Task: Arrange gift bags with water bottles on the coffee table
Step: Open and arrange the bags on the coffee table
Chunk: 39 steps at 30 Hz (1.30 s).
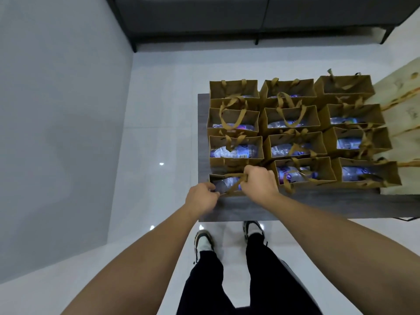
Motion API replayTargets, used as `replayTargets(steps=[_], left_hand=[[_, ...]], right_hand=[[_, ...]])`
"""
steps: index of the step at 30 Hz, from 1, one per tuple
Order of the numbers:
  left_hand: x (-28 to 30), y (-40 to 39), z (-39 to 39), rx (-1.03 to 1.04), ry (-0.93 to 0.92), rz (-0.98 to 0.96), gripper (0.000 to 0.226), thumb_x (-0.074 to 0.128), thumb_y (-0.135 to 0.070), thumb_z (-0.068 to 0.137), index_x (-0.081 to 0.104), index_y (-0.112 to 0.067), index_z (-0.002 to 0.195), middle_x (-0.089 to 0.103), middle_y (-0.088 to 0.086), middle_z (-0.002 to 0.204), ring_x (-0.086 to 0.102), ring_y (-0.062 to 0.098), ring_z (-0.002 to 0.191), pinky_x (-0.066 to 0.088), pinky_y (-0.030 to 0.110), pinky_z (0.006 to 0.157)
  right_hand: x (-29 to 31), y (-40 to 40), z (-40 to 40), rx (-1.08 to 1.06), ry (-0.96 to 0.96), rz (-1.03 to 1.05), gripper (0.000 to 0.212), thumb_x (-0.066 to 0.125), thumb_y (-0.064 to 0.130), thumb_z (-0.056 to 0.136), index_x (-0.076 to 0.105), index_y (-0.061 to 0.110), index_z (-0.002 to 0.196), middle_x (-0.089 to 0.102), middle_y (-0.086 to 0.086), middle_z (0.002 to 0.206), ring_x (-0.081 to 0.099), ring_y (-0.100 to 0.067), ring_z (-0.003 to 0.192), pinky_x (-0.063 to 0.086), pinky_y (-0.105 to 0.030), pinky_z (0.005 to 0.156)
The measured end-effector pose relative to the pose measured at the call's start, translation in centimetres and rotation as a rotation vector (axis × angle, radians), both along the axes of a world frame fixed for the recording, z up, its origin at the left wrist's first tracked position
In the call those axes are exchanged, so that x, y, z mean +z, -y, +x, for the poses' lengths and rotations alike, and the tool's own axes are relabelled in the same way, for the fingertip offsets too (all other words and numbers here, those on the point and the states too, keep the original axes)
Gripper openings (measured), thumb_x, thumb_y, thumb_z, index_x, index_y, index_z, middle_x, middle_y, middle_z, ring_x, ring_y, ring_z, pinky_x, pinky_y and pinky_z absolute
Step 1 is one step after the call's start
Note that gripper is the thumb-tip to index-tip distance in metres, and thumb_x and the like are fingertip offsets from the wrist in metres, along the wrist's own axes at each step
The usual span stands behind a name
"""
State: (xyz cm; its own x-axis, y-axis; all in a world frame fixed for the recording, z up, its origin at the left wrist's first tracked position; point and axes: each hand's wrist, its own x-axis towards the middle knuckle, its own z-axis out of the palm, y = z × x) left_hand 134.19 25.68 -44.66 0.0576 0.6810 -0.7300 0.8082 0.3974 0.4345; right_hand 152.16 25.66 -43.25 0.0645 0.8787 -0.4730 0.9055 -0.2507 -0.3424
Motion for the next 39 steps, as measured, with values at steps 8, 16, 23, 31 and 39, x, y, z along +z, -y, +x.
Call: replayTargets(steps=[8, 16, 23, 31, 39], left_hand=[[0.9, -1.2, 0.9, -0.034, -0.021, 0.034, 0.037, 0.059, -0.029, 0.100, 0.060, -0.019, 0.136, 0.064, 0.006, 0.131, 0.059, 0.026, 0.118, 0.049, 0.034, 0.100], [5.3, -3.5, 3.3, -0.142, 0.010, 0.136, 0.034, 0.059, -0.028, 0.100, 0.060, -0.021, 0.133, 0.064, 0.005, 0.127, 0.062, 0.024, 0.109, 0.055, 0.032, 0.092], [11.3, -5.5, 6.6, -0.303, 0.089, 0.335, 0.041, 0.062, -0.027, 0.098, 0.057, -0.020, 0.137, 0.062, 0.003, 0.131, 0.058, 0.017, 0.110, 0.051, 0.031, 0.091], [17.8, -4.2, 16.4, -0.627, 0.153, 0.531, 0.052, 0.065, -0.031, 0.095, 0.049, -0.026, 0.144, 0.056, 0.002, 0.138, 0.060, 0.018, 0.116, 0.055, 0.034, 0.092], [25.1, 4.3, 31.7, -1.016, 0.268, 0.667, 0.047, 0.062, -0.029, 0.096, 0.050, -0.023, 0.141, 0.055, 0.001, 0.135, 0.053, 0.016, 0.116, 0.049, 0.032, 0.092]], right_hand=[[-0.3, 0.1, 0.3, -0.012, -0.023, 0.020, 0.011, 0.064, 0.019, 0.092, 0.054, 0.024, 0.092, 0.060, 0.002, 0.086, 0.059, -0.020, 0.083, 0.051, -0.044, 0.089], [2.7, 0.1, 2.6, -0.046, 0.048, 0.024, 0.035, 0.065, 0.033, 0.091, 0.062, 0.028, 0.126, 0.070, -0.001, 0.110, 0.063, -0.027, 0.106, 0.049, -0.041, 0.092], [8.9, 1.2, 5.7, -0.196, 0.134, 0.170, 0.047, 0.066, 0.038, 0.091, 0.056, 0.026, 0.136, 0.066, -0.004, 0.124, 0.058, -0.027, 0.119, 0.047, -0.044, 0.101], [15.3, 7.5, 11.8, -0.474, 0.173, 0.284, 0.055, 0.064, 0.041, 0.091, 0.051, 0.029, 0.143, 0.062, -0.004, 0.128, 0.055, -0.029, 0.122, 0.046, -0.044, 0.100], [20.4, 19.3, 23.5, -0.797, 0.207, 0.338, 0.067, 0.064, 0.043, 0.092, 0.039, 0.027, 0.152, 0.059, -0.010, 0.133, 0.056, -0.032, 0.121, 0.052, -0.039, 0.092]])
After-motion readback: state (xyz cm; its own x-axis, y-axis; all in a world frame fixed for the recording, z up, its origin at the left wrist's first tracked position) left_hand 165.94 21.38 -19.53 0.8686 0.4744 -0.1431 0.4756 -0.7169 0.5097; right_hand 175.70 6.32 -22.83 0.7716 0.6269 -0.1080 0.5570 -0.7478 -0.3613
